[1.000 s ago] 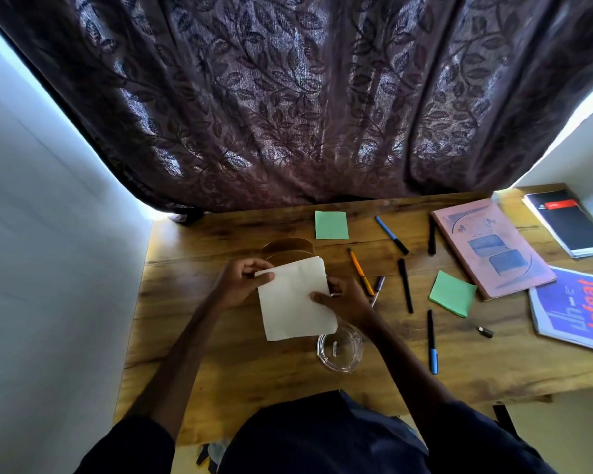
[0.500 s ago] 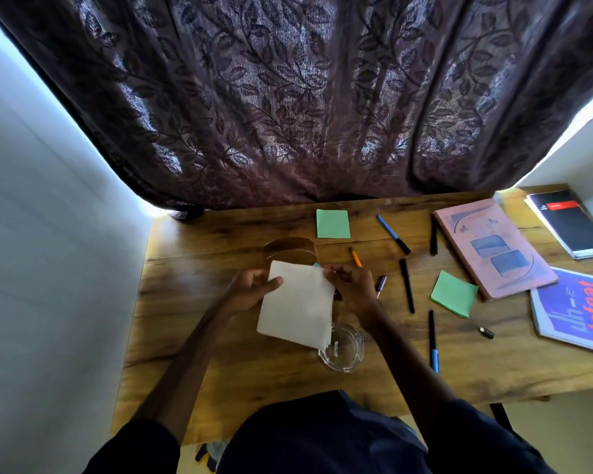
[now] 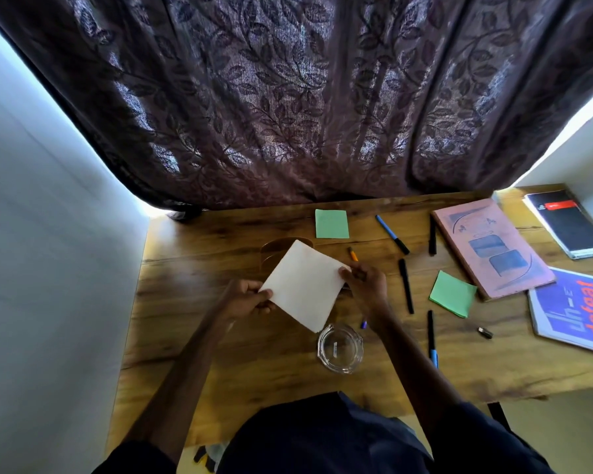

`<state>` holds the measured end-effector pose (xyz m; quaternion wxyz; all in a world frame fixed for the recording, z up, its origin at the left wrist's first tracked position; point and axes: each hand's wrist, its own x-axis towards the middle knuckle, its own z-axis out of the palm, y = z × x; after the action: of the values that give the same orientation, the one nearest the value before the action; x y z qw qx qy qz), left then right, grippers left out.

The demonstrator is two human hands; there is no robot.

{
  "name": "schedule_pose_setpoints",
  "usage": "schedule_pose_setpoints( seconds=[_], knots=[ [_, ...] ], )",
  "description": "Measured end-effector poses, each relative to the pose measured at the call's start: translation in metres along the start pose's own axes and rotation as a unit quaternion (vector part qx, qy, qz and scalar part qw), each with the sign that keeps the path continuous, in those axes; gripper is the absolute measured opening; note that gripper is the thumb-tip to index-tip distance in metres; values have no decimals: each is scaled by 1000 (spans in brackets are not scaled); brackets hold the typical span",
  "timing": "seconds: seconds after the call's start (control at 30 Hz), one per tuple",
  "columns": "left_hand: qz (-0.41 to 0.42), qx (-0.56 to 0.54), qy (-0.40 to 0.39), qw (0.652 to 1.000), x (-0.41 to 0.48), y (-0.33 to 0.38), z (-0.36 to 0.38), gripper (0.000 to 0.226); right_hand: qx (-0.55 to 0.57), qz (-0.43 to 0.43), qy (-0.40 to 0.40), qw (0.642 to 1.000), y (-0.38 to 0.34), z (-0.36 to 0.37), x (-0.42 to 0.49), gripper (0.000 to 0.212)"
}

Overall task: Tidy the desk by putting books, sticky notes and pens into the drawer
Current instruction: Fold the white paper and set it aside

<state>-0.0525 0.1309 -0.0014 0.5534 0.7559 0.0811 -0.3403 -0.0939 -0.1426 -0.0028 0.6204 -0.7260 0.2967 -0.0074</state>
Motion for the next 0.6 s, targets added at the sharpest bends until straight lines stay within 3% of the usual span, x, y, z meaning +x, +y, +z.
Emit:
schedule_pose_setpoints(
  seconds=[0.33,0.6],
  knots=[
    [34,-12,34,999,-1,18,6,25,-43,-22,45,998,0,-10,10,27],
    [32,71,59,995,4,24,21,12,-69,-48,44,996,-1,-12,5,18]
  ],
)
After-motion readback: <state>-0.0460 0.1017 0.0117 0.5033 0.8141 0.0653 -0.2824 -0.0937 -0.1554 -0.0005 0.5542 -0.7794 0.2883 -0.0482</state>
